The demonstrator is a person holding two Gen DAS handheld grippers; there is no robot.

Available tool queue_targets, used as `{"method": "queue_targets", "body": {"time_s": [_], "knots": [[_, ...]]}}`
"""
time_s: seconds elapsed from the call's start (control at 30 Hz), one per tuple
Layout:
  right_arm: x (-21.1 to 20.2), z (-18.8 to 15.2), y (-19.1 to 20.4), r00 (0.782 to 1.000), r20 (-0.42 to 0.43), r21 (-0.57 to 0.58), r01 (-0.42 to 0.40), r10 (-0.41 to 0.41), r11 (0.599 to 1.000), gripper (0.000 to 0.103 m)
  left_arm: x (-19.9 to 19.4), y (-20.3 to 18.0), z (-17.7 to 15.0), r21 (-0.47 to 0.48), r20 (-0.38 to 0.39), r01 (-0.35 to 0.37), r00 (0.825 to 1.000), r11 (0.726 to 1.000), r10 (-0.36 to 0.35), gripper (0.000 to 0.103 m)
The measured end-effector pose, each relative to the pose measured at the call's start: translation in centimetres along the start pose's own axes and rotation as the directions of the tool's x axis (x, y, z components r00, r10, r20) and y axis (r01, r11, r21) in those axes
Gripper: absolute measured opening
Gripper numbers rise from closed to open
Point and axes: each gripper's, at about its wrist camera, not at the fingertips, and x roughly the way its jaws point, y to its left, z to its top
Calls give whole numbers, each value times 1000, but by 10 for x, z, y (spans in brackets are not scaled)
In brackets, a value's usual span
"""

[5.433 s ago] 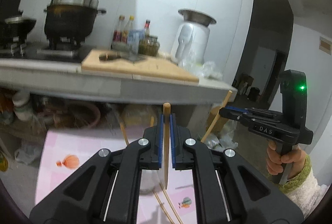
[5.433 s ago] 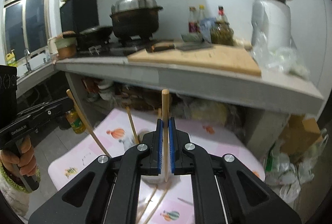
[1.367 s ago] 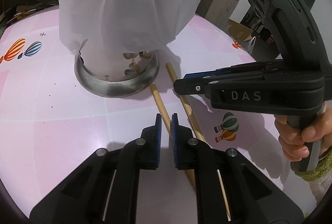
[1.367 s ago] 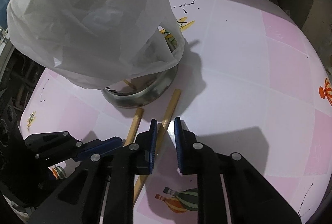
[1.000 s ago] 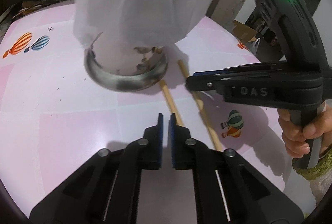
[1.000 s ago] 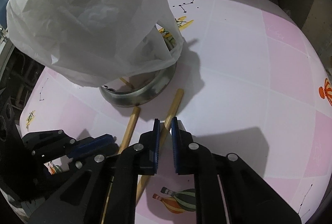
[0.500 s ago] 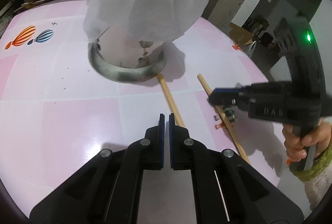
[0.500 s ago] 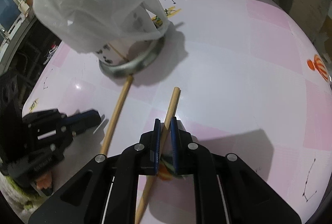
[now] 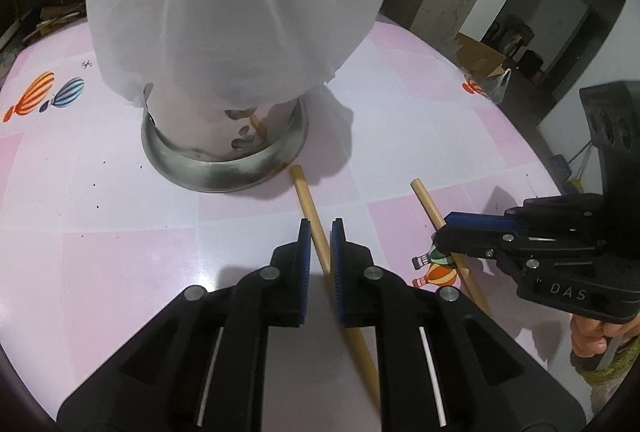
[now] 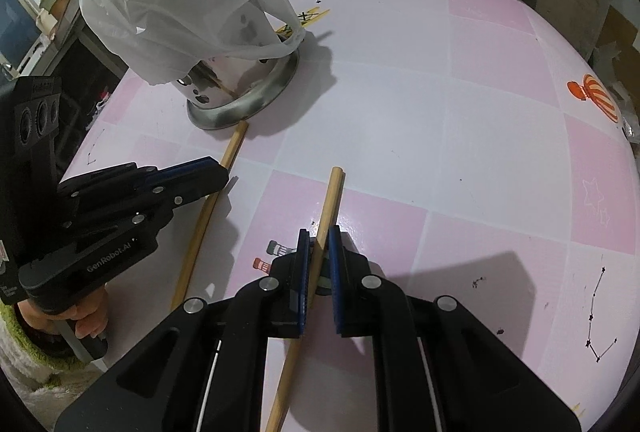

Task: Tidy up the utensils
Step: 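Close the right gripper on one chopstick while the left gripper closes on the other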

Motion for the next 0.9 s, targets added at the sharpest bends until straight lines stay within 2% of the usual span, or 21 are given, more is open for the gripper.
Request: {"method": "queue_targets", "body": {"time_s": [0.1, 0.3, 0.57, 0.9], "knots": [[0, -1, 0, 1000, 2, 0, -4, 4, 1000, 10, -2, -4, -3, 10, 0, -30, 1000, 999, 30, 8], [0, -1, -2, 1000, 4, -2, -5, 5, 1000, 10, -14, 8, -16, -31, -12, -33, 999, 999, 32, 7], [1, 0, 1, 1000, -5, -17, 17, -17, 1000, 10, -40, 55, -31, -136, -19, -80, 997, 987, 78, 8], [4, 8, 10, 997, -35, -36, 61, -63, 997, 11, -35, 59, -19, -109, -40, -69, 997, 992, 65, 8]]}}
